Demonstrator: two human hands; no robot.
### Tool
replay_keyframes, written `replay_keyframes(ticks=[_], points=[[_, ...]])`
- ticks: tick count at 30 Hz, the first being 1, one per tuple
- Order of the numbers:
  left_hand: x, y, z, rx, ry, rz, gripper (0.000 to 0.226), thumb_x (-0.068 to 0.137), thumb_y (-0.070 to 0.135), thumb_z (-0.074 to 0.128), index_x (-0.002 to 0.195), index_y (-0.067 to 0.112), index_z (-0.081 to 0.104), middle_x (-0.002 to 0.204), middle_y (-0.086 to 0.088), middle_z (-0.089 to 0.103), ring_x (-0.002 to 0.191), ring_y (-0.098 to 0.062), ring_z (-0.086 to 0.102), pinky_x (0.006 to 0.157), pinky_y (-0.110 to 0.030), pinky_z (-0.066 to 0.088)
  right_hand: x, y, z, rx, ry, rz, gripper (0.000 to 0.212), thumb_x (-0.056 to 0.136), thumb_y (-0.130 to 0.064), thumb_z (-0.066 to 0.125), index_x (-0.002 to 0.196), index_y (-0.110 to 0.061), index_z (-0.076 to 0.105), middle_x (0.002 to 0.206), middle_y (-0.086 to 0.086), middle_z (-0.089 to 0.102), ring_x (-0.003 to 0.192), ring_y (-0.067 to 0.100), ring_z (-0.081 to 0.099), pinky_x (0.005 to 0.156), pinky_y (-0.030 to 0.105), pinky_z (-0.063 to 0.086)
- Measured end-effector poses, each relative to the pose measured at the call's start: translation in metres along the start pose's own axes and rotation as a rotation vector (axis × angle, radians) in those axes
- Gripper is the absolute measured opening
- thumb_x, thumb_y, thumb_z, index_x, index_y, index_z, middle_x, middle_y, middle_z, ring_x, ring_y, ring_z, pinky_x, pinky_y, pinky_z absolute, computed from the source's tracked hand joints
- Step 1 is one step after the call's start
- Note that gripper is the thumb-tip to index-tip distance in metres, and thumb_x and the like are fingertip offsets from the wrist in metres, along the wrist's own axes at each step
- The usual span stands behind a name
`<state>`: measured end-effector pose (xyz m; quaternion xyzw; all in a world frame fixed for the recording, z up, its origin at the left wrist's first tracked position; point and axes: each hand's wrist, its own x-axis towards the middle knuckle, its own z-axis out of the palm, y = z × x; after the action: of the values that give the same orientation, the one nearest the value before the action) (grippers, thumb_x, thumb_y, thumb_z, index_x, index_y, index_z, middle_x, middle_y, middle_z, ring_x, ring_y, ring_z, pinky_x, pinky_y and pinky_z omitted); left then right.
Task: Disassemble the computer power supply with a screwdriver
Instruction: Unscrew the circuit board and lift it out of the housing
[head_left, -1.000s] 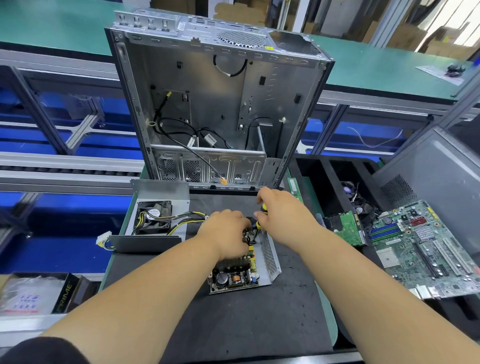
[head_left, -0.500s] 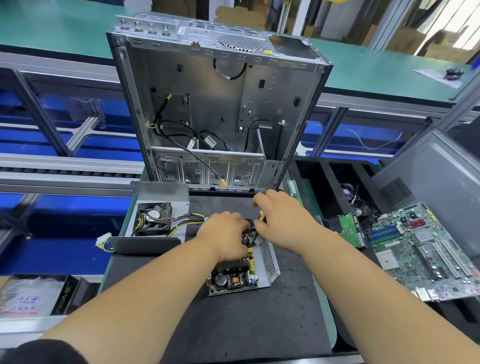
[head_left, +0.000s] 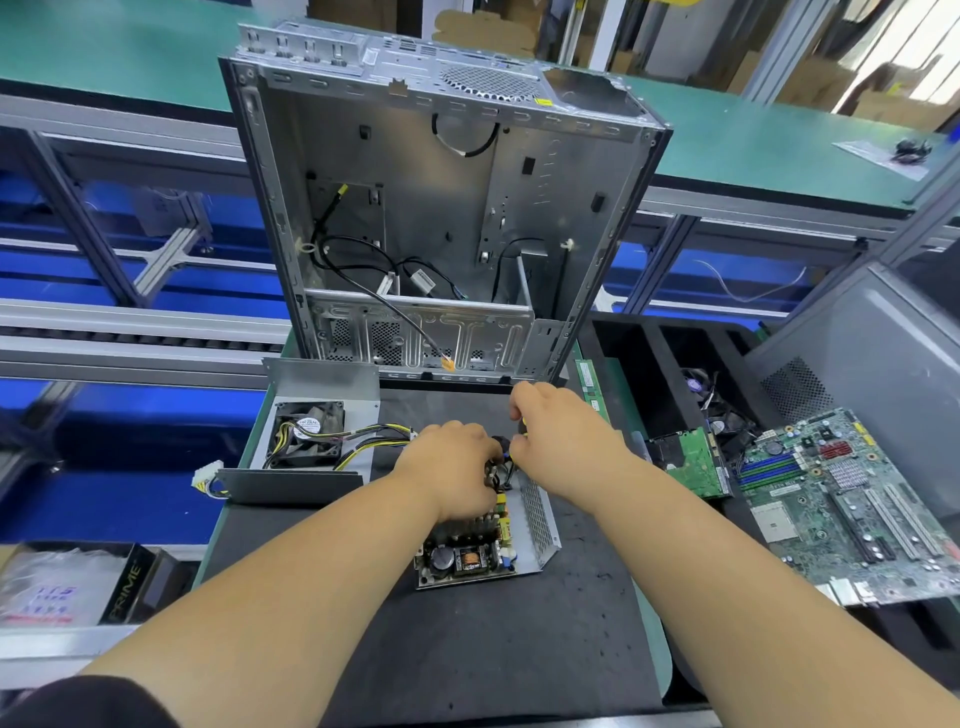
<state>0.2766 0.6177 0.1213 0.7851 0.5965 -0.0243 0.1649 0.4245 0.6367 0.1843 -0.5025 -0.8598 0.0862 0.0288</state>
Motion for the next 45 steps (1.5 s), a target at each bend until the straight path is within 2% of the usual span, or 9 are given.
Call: replay_keyframes(ticks=[5, 9, 14, 18, 23, 26, 33, 40, 45], points=[[0.0001, -0.0009, 0.0009, -0.012, -0.001, -0.003, 0.045, 0.077, 0.035, 0.058, 0.121, 0.026, 0.059, 0.113, 0.000, 0.057, 0.107, -0.027, 0.052, 0.090, -0.038, 0.041, -0.0033, 0.0005, 0.0015, -0.148, 0.062, -0.014, 0.026, 0.094, -0.033, 0.049, 0.111, -0.014, 0.044, 0.109, 0.005, 0.053, 0.097, 0.028, 0.052, 0.071, 0.037, 0.040], [0.0010, -0.0016, 0.0012, -0.003, -0.008, 0.007, 0.056, 0.078, 0.038, 0.057, 0.134, 0.030, 0.054, 0.124, 0.002, 0.056, 0.113, -0.026, 0.050, 0.097, -0.040, 0.041, -0.0024, 0.0022, 0.0034, -0.294, 0.100, -0.008, 0.035, 0.102, -0.048, 0.040, 0.111, -0.015, 0.041, 0.103, 0.004, 0.061, 0.093, 0.028, 0.058, 0.063, 0.036, 0.033], [0.0012, -0.0013, 0.0009, 0.003, 0.000, 0.010, 0.055, 0.078, 0.039, 0.058, 0.132, 0.031, 0.056, 0.123, 0.002, 0.057, 0.113, -0.026, 0.052, 0.095, -0.039, 0.042, -0.0014, 0.0024, 0.0007, -0.083, 0.042, 0.037, 0.023, 0.097, -0.032, 0.054, 0.111, -0.016, 0.045, 0.112, 0.004, 0.058, 0.090, 0.027, 0.058, 0.065, 0.032, 0.036], [0.0005, -0.0012, 0.0005, 0.004, -0.002, 0.010, 0.054, 0.078, 0.039, 0.058, 0.131, 0.031, 0.056, 0.121, 0.001, 0.057, 0.112, -0.026, 0.052, 0.094, -0.040, 0.042, -0.0034, 0.0039, -0.0003, 0.087, -0.030, 0.025, 0.023, 0.088, -0.013, 0.056, 0.108, -0.018, 0.047, 0.113, 0.003, 0.047, 0.075, 0.024, 0.050, 0.054, 0.031, 0.029], [0.0011, -0.0013, 0.0007, 0.001, -0.004, 0.006, 0.053, 0.078, 0.040, 0.058, 0.131, 0.029, 0.056, 0.121, 0.001, 0.056, 0.113, -0.026, 0.051, 0.094, -0.039, 0.041, -0.0058, 0.0050, 0.0032, 0.081, -0.003, 0.031, 0.019, 0.094, -0.023, 0.057, 0.110, -0.020, 0.047, 0.111, 0.000, 0.046, 0.077, 0.019, 0.046, 0.051, 0.023, 0.023], [0.0015, -0.0020, 0.0014, -0.003, -0.005, 0.005, 0.055, 0.078, 0.040, 0.058, 0.132, 0.029, 0.056, 0.126, 0.002, 0.056, 0.115, -0.025, 0.051, 0.097, -0.040, 0.042, -0.0046, 0.0057, 0.0035, 0.081, 0.017, 0.027, 0.017, 0.096, -0.019, 0.056, 0.111, -0.018, 0.047, 0.112, 0.001, 0.048, 0.076, 0.018, 0.044, 0.050, 0.020, 0.021], [0.0022, -0.0024, 0.0032, 0.002, 0.006, 0.003, 0.056, 0.078, 0.040, 0.058, 0.133, 0.029, 0.055, 0.126, 0.002, 0.056, 0.115, -0.025, 0.051, 0.097, -0.040, 0.042, -0.0052, 0.0087, 0.0033, 0.110, 0.019, 0.020, 0.017, 0.094, -0.016, 0.056, 0.108, -0.019, 0.046, 0.109, -0.001, 0.047, 0.075, 0.019, 0.048, 0.051, 0.023, 0.027], [0.0029, -0.0028, 0.0038, -0.002, 0.006, 0.002, 0.056, 0.079, 0.040, 0.058, 0.134, 0.030, 0.055, 0.128, 0.002, 0.056, 0.117, -0.025, 0.050, 0.098, -0.040, 0.041, -0.0059, 0.0088, -0.0004, 0.141, 0.052, 0.017, 0.016, 0.093, -0.013, 0.055, 0.107, -0.017, 0.048, 0.103, -0.005, 0.041, 0.075, 0.021, 0.050, 0.061, 0.031, 0.034], [0.0026, -0.0024, 0.0025, 0.002, 0.002, 0.005, 0.058, 0.079, 0.040, 0.057, 0.135, 0.030, 0.054, 0.129, 0.002, 0.056, 0.117, -0.025, 0.050, 0.098, -0.040, 0.042, -0.0053, 0.0082, 0.0018, 0.114, 0.049, 0.012, 0.016, 0.094, -0.014, 0.055, 0.107, -0.018, 0.047, 0.109, -0.001, 0.047, 0.070, 0.016, 0.045, 0.052, 0.025, 0.027]])
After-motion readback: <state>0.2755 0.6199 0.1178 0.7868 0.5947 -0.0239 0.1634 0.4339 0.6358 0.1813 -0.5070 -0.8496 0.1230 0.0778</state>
